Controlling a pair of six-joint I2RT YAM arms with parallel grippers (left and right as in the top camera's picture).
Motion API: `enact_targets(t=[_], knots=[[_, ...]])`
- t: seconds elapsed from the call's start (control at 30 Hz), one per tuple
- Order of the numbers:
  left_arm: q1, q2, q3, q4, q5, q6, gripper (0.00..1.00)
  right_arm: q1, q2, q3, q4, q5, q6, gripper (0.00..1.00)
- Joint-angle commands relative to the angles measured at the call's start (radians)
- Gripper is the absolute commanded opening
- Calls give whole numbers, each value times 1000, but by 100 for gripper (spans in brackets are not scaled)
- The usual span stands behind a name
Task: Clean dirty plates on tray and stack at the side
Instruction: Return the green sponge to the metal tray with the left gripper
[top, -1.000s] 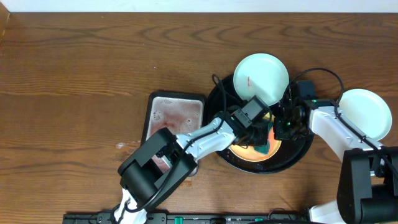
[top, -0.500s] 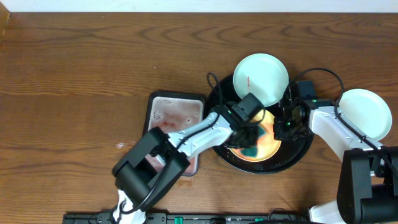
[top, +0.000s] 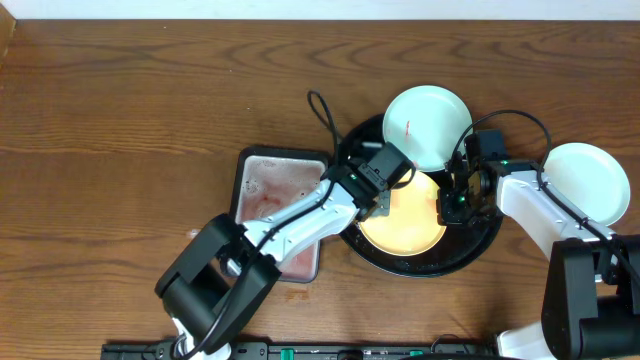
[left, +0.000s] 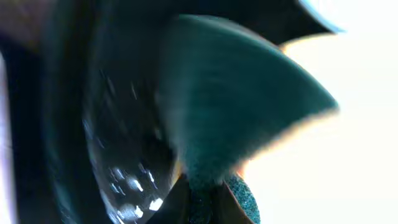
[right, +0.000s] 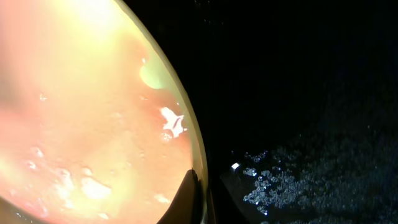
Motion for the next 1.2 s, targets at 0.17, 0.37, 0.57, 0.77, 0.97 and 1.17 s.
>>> enact_targets(t=[0.17,0.37,0.57,0.77,0.97,1.17], knots=[[27,-169,-13,-2,-107,127,8,-2,5,-8,5,71,-8,1],[32,-303,-13,-164,-82,111,7,-2,-13,-4,10,70,-28,1],[126,-377,-24,-446,-82,33,8,-2,-162,16,-1,70,-30,1],[265,-377,-173,-439,35,-10,8,13,-351,16,-51,82,-10,1],[351,-377,-308,-325,204,14,36,71,-446,16,-119,243,4,1],[359,-430,-307,-326,236,32,59,198,-503,17,-136,477,4,1]])
